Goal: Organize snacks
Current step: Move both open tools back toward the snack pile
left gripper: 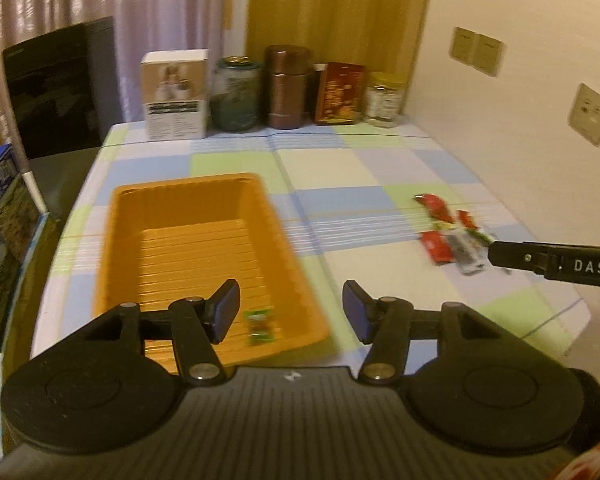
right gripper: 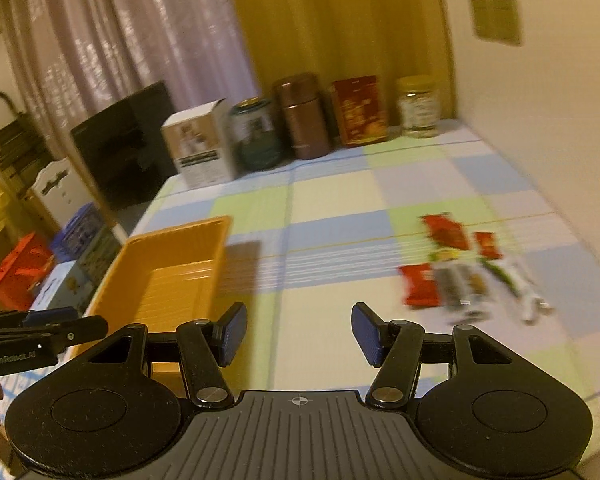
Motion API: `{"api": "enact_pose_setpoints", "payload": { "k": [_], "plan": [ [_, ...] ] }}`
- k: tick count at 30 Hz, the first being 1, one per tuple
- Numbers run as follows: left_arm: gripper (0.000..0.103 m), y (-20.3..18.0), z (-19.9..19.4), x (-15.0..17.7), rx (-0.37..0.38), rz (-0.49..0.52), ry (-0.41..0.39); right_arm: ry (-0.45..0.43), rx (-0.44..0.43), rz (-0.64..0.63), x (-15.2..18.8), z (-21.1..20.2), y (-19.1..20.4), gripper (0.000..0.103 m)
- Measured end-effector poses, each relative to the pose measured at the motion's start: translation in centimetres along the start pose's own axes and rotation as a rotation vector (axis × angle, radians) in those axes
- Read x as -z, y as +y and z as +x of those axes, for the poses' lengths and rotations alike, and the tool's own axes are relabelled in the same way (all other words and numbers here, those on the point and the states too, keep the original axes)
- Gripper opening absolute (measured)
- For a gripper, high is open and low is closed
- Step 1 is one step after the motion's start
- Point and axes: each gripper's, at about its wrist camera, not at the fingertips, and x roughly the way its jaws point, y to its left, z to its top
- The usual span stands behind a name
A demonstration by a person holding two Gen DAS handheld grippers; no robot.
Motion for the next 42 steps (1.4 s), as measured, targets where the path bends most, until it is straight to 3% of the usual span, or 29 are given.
{"api": "enact_pose_setpoints", "payload": {
  "k": [16, 21, 27, 42],
  "plan": [
    [0.06, -9.7, 2.0, -0.2, 0.099, 0.082, 0.026, -0.039, 0.163, 0.07, 1.3, -5.0, -8.8, 0.062],
    [0.067, -11.7, 3.0, -0.4, 0.114, 0.097, 0.035, -0.043, 0.191, 0.093, 1.5, -5.5, -11.0, 0.068],
    [0.072, -13.6, 4.5, -0.6, 0.121, 0.11, 0.046, -0.037, 0.211, 0.121, 1.6, -5.2, -13.4, 0.076],
    [0.076, -16.4, 11.8, -0.7, 0.136, 0.131, 0.104, -0.007, 0.236, 0.109, 1.4, -0.5, -19.3, 0.078]
  ]
}}
